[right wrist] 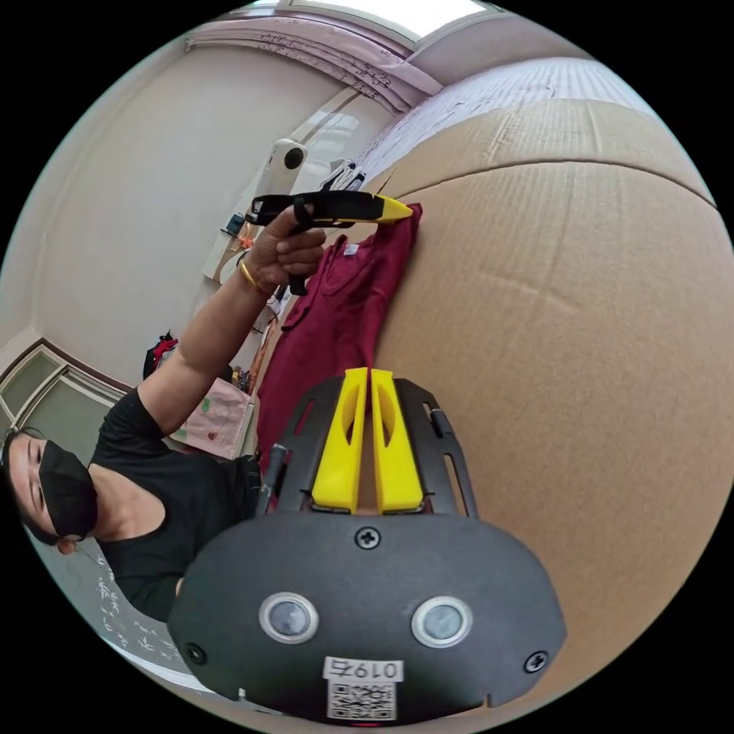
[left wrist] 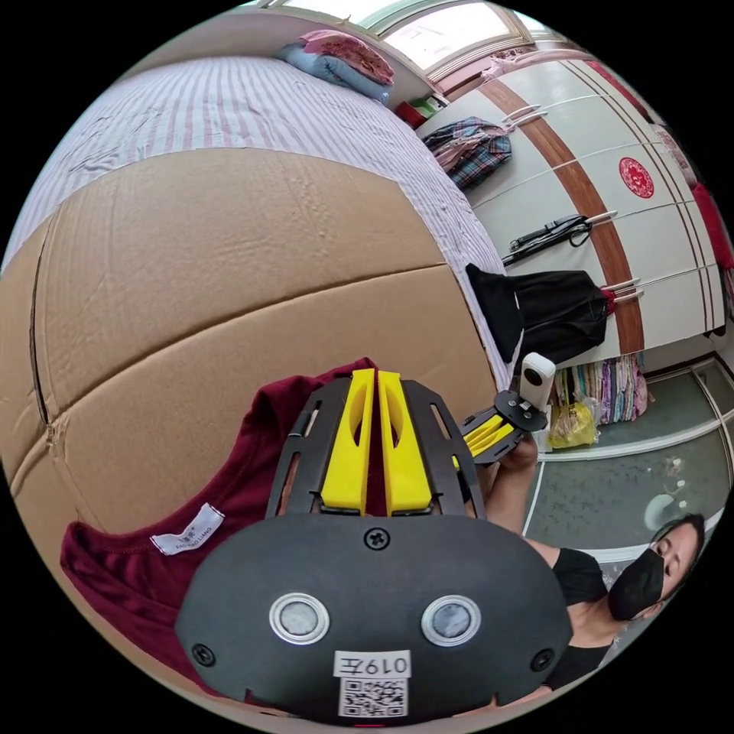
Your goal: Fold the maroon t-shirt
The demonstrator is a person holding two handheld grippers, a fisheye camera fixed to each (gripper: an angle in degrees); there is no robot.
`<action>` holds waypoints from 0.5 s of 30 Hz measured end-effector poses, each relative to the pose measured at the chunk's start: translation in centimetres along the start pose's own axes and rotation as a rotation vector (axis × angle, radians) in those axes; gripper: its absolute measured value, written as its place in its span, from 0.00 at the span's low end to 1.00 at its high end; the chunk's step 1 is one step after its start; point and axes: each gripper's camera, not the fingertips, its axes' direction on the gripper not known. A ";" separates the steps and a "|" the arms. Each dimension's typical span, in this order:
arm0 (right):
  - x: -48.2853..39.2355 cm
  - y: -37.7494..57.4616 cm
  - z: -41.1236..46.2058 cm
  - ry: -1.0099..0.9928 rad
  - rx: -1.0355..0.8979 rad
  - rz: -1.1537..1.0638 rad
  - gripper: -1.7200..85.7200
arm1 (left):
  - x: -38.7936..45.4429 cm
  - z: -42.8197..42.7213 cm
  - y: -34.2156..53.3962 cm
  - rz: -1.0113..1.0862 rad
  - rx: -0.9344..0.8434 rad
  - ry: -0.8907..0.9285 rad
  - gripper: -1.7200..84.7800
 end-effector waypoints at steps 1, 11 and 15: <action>0.0 0.0 0.1 0.003 -0.001 -0.009 0.02 | 0.0 0.3 0.0 0.001 -0.005 -0.005 0.03; -0.8 -1.0 1.9 0.058 0.016 -0.069 0.10 | -0.6 3.1 2.2 -0.024 -0.021 0.017 0.03; -0.6 -1.4 3.3 0.074 -0.005 -0.067 0.08 | -1.0 4.1 3.7 -0.039 -0.007 0.049 0.03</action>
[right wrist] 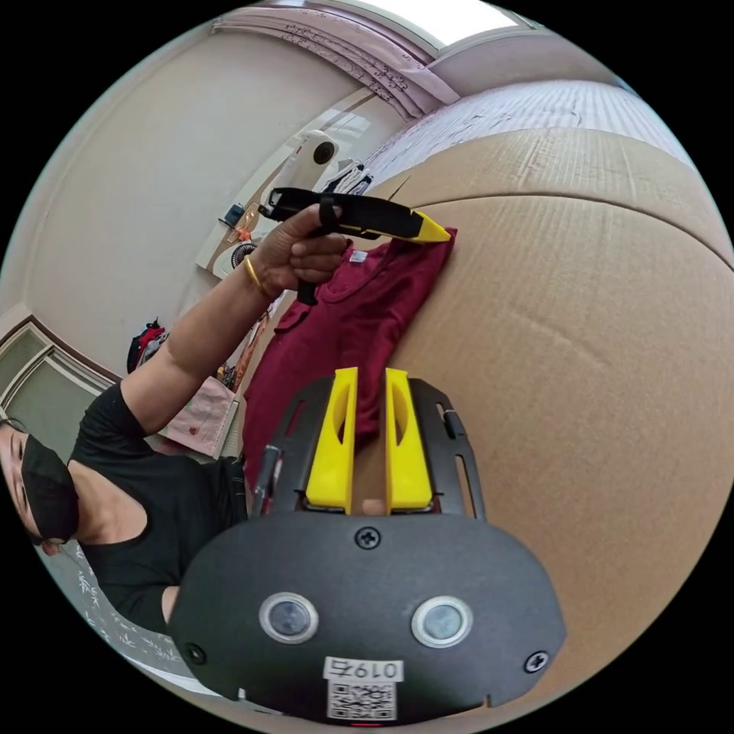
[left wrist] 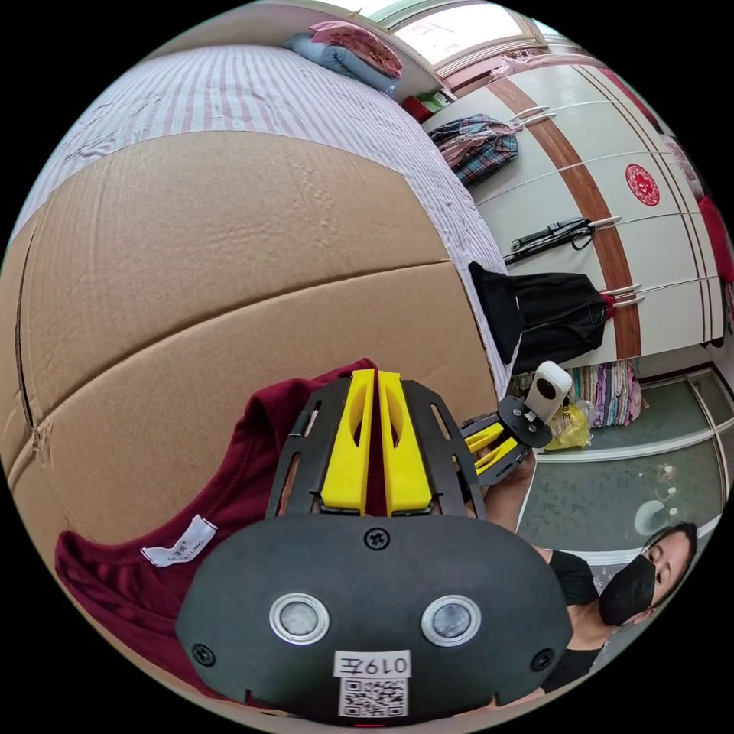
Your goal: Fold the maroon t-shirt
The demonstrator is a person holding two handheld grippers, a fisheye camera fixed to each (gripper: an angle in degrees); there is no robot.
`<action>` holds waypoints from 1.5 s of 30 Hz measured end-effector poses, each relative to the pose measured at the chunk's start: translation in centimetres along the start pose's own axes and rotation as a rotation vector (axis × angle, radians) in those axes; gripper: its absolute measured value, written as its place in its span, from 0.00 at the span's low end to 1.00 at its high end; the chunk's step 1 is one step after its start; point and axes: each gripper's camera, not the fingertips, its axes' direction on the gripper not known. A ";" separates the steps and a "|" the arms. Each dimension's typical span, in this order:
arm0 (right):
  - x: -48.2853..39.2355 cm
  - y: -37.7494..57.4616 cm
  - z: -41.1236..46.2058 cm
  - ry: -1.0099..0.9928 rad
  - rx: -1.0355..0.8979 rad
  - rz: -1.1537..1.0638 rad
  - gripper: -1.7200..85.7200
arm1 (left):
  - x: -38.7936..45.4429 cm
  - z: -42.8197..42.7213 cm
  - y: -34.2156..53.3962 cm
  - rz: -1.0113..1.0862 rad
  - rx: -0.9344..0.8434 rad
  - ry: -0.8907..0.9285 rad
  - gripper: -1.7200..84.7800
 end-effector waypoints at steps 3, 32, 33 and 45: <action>0.6 0.4 0.4 0.006 -0.007 0.017 0.04 | -0.2 0.9 1.1 -0.009 0.003 -0.007 0.03; 3.9 7.8 5.9 -0.051 0.016 0.058 0.02 | 3.2 13.8 18.1 -0.008 -0.089 -0.126 0.05; 3.9 8.0 6.1 -0.052 0.016 0.058 0.02 | 3.4 14.3 19.3 -0.009 -0.078 -0.135 0.05; -1.3 13.5 6.5 0.169 0.195 -0.125 0.07 | 13.1 20.4 42.8 0.394 0.128 -0.594 0.03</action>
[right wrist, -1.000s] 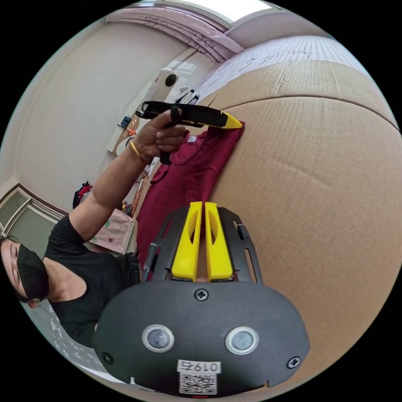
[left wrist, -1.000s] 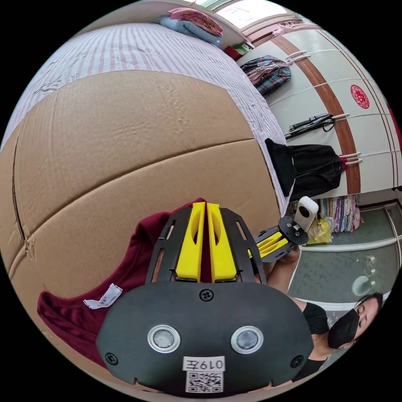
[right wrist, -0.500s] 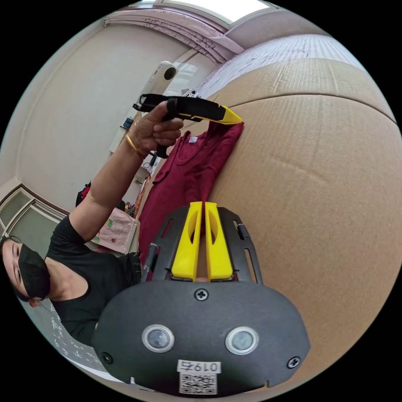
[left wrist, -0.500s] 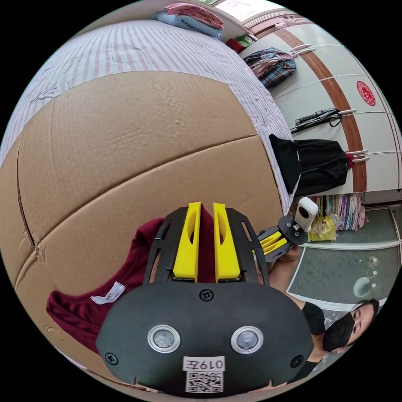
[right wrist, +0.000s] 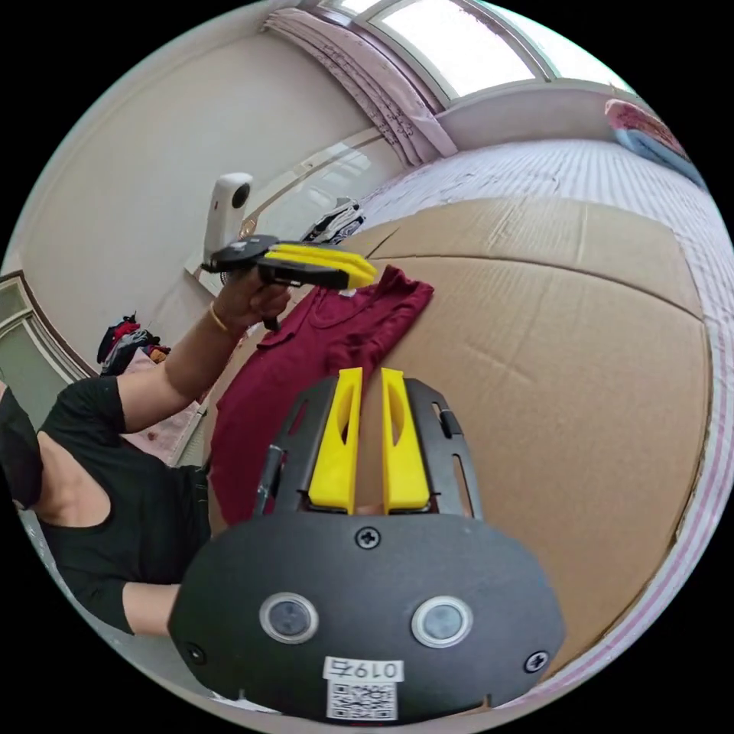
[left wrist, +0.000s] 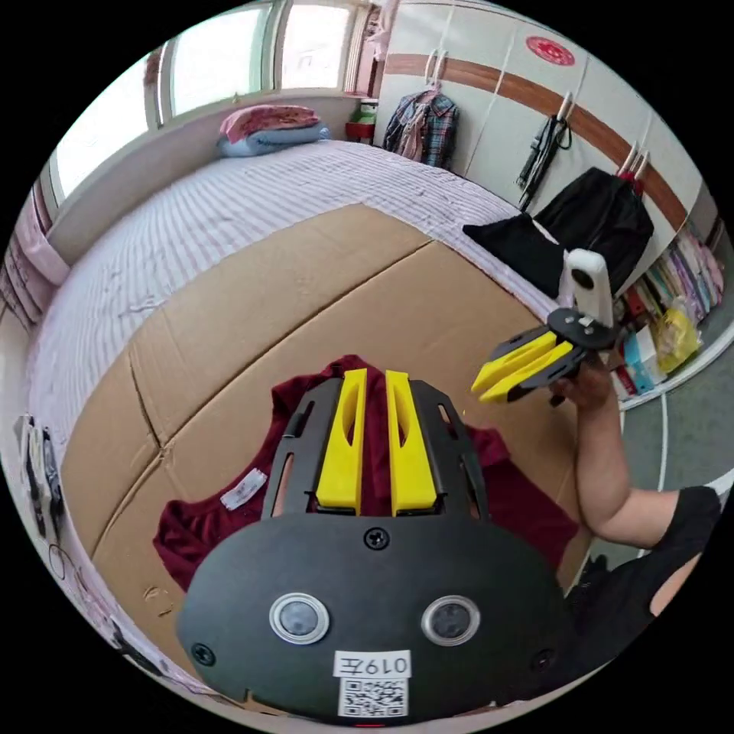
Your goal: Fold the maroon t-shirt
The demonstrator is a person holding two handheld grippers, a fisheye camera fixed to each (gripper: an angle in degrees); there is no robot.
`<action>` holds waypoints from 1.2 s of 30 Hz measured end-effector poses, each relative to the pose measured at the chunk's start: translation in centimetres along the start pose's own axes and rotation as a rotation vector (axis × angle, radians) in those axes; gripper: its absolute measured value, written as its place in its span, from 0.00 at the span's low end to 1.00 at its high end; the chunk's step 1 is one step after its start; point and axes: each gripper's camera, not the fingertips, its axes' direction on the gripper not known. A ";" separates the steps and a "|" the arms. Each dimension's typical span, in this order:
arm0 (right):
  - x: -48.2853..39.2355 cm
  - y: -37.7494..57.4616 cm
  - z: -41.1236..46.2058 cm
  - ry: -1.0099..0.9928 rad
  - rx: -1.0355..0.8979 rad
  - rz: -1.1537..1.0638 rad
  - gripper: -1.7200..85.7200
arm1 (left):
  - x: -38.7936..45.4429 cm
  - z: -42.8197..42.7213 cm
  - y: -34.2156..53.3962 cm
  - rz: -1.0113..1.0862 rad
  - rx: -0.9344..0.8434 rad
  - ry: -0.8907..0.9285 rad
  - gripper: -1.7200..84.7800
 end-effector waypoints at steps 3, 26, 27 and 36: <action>-1.6 0.8 0.5 0.003 0.021 -0.039 0.08 | 4.5 -0.7 7.3 -0.068 0.017 -0.081 0.03; -5.4 0.2 12.0 0.183 -0.140 0.053 0.12 | 22.6 4.3 30.9 -0.042 0.142 0.073 0.03; -5.4 0.1 12.2 0.190 -0.140 0.057 0.12 | 23.4 5.2 31.0 -0.033 0.129 0.078 0.03; -5.5 -1.1 14.0 0.282 -0.157 0.080 0.12 | 29.5 10.3 32.8 0.120 0.083 0.123 0.09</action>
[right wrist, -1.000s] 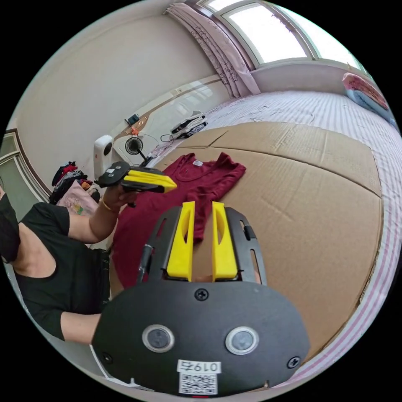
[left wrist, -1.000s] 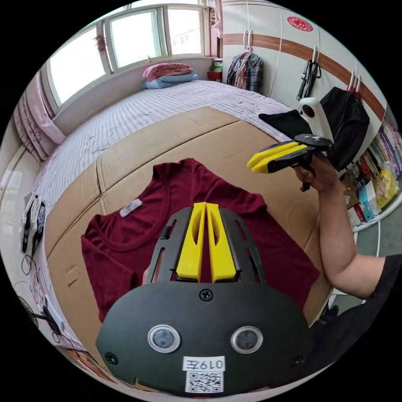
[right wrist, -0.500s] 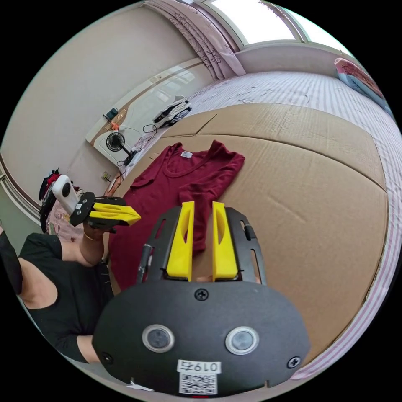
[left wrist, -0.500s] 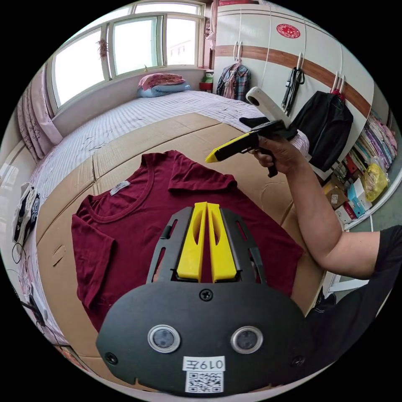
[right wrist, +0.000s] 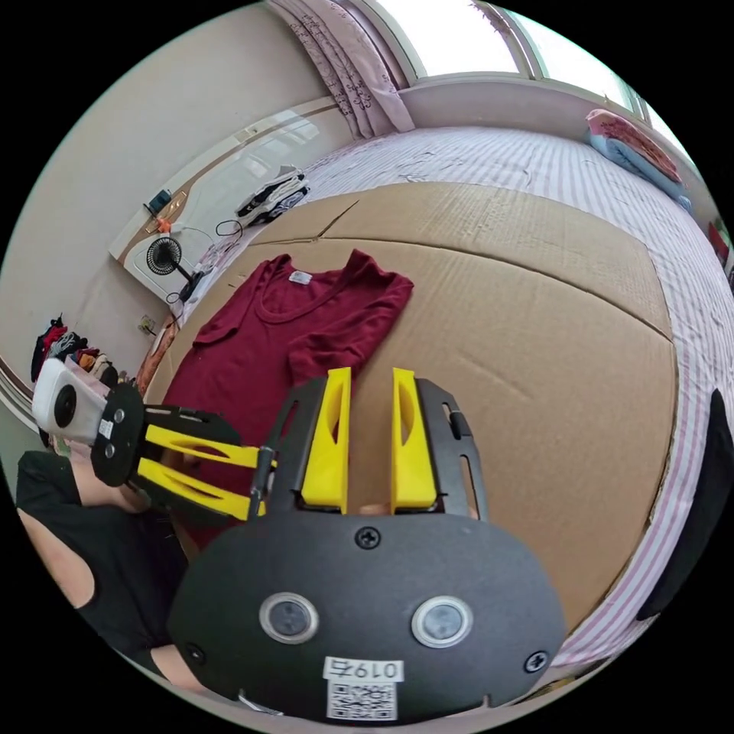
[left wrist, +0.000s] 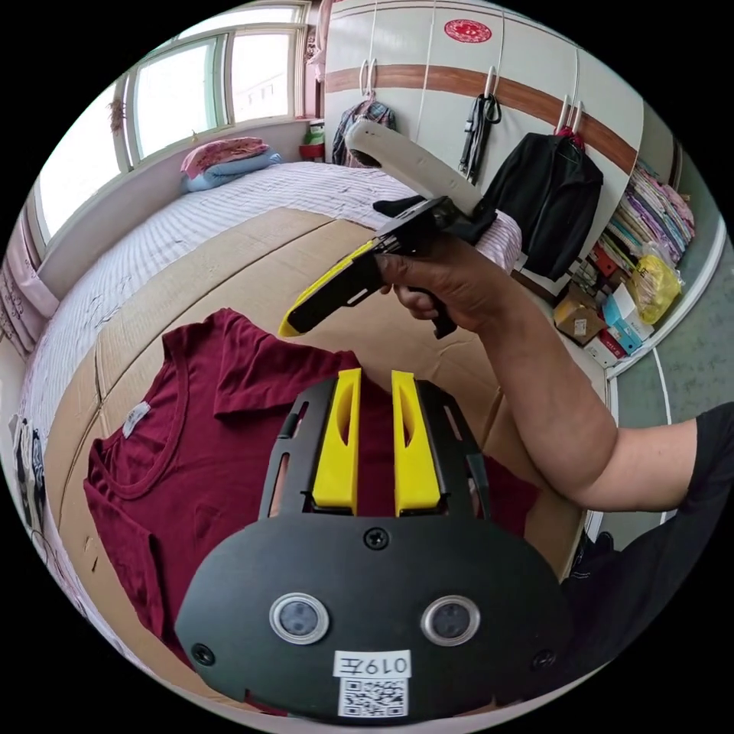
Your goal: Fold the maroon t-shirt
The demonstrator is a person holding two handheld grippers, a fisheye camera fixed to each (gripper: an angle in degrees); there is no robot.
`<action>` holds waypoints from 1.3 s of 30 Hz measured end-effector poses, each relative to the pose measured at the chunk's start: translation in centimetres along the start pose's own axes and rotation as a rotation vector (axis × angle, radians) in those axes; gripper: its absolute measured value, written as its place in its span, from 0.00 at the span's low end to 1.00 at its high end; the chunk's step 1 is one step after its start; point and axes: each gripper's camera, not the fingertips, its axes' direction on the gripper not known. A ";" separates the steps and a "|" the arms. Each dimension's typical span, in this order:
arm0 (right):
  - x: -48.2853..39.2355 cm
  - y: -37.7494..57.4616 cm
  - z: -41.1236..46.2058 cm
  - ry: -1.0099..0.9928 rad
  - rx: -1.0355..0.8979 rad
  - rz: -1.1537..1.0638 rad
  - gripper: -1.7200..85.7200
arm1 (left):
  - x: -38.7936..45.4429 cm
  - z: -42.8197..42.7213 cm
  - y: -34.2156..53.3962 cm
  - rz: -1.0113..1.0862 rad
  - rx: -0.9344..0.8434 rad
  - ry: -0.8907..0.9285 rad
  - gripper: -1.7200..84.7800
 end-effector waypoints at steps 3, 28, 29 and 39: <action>0.0 -0.5 0.2 -0.005 -0.008 -0.009 0.12 | 1.0 1.7 0.6 0.013 -0.033 -0.044 0.10; 9.6 -2.4 -3.9 -0.357 0.019 0.067 0.13 | 2.1 9.3 3.8 -0.049 -0.002 -0.069 0.09; 9.9 -2.7 -3.7 -0.357 0.005 0.070 0.13 | 2.1 9.7 3.6 -0.050 -0.005 -0.071 0.09; 11.1 -4.4 -5.1 -0.301 -0.007 0.077 0.03 | 1.4 12.6 1.3 -0.081 -0.013 -0.053 0.04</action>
